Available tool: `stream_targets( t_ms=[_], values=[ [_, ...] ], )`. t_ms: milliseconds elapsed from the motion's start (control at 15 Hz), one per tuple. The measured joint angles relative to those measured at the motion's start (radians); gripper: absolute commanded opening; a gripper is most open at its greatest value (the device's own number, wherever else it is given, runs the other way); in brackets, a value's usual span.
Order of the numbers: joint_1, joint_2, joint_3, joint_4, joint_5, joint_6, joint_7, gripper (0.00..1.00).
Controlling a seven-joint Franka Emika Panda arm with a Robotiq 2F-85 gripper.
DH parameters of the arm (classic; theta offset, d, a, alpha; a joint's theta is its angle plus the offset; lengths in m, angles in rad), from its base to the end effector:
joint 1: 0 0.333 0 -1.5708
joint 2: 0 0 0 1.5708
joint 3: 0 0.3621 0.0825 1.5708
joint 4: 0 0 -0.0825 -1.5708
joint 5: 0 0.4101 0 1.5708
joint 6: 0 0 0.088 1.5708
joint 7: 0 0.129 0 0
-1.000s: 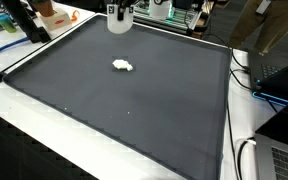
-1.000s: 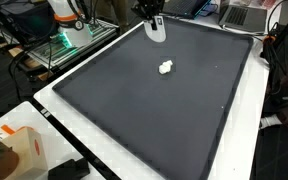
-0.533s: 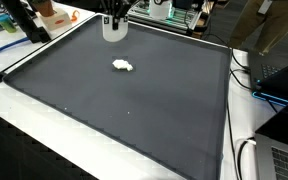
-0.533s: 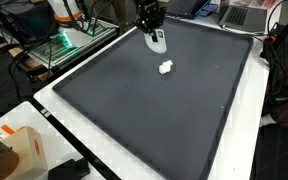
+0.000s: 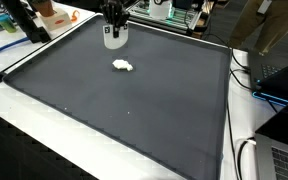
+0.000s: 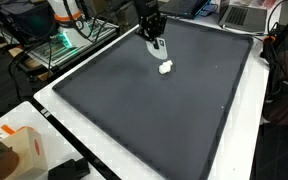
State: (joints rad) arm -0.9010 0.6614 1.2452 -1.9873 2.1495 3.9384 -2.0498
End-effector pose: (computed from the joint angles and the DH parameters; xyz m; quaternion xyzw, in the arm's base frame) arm 0.5309 -0.0014 0.3084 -0.9796 0.1208 -0.1573 0.0329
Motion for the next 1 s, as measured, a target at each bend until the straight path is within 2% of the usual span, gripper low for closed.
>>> stream_targets(
  t_ms=[333,600,667,1000],
  values=[
    [0.071,-0.013,-0.111,0.035,0.021,-0.060,-0.011,0.01],
    [0.109,-0.013,-0.141,0.056,0.089,-0.060,-0.057,0.01],
    [0.122,-0.013,-0.151,0.060,0.094,-0.061,-0.061,0.04],
    [0.175,-0.014,-0.214,0.084,0.098,-0.070,-0.062,0.01]
  ],
)
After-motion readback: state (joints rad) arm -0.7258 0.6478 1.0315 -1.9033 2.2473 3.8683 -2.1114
